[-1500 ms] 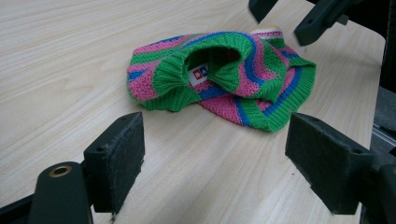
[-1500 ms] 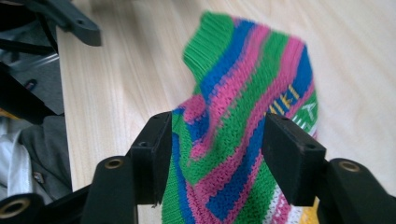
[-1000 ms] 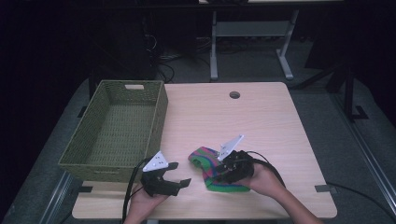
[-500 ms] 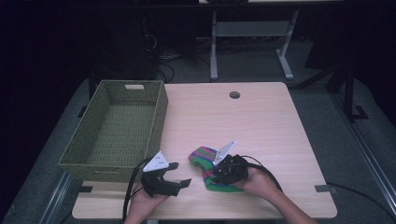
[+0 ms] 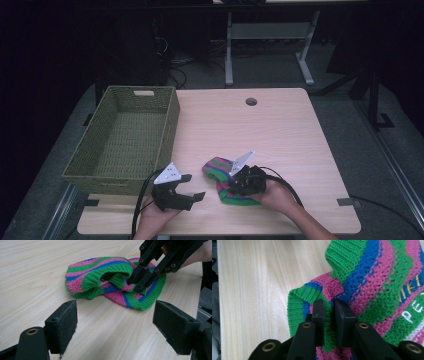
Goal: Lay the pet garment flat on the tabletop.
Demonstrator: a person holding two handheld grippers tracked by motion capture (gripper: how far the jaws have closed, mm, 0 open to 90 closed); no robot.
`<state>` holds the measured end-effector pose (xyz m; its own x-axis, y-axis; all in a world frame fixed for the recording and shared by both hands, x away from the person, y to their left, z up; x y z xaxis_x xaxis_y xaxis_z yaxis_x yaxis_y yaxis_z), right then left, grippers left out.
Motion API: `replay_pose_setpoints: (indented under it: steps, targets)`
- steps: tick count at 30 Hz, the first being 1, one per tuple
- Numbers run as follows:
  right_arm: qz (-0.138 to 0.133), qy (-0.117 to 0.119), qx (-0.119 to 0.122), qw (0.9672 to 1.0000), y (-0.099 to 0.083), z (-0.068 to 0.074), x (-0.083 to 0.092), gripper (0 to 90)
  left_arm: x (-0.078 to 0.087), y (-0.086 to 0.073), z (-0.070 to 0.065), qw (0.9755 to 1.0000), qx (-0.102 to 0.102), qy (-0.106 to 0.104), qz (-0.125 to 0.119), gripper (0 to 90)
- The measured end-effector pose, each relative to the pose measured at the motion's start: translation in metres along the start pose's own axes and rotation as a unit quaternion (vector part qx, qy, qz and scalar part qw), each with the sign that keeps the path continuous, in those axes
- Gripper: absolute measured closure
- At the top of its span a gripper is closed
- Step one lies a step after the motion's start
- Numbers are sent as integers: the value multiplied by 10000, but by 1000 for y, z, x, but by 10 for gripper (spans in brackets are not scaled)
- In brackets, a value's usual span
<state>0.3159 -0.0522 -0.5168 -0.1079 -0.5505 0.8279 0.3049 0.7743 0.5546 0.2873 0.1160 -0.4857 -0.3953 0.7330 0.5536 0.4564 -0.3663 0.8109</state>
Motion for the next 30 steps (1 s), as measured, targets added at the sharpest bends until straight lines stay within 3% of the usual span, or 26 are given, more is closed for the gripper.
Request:
replay_pose_setpoints:
  steps: [11, 16, 26, 30]
  targets:
    - [-161, 330, -293, 9989, 5, 0, 11, 844, -1, 1, 0, 10000, 38, -58, -24, 196]
    - [-239, 361, -263, 9987, 10, 2, 21, 846, -1, 1, 0, 10000, 35, -75, -38, 196]
    - [-593, 337, -384, 9969, 23, -6, 57, 852, -2, 5, -1, 9997, 108, -169, -165, 196]
    - [-773, 316, -241, 9962, 30, -14, 75, 852, -3, 7, -1, 9996, 95, -178, -208, 196]
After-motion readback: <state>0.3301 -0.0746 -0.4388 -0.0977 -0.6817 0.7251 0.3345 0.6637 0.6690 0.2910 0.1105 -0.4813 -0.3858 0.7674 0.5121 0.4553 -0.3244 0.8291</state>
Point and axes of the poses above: each handheld gripper's, and its own axes: x roughly backward along the jaws, y roughly out of its top, z roughly to its left, the point moved 8 cm from there along -x, roughly forward along the jaws
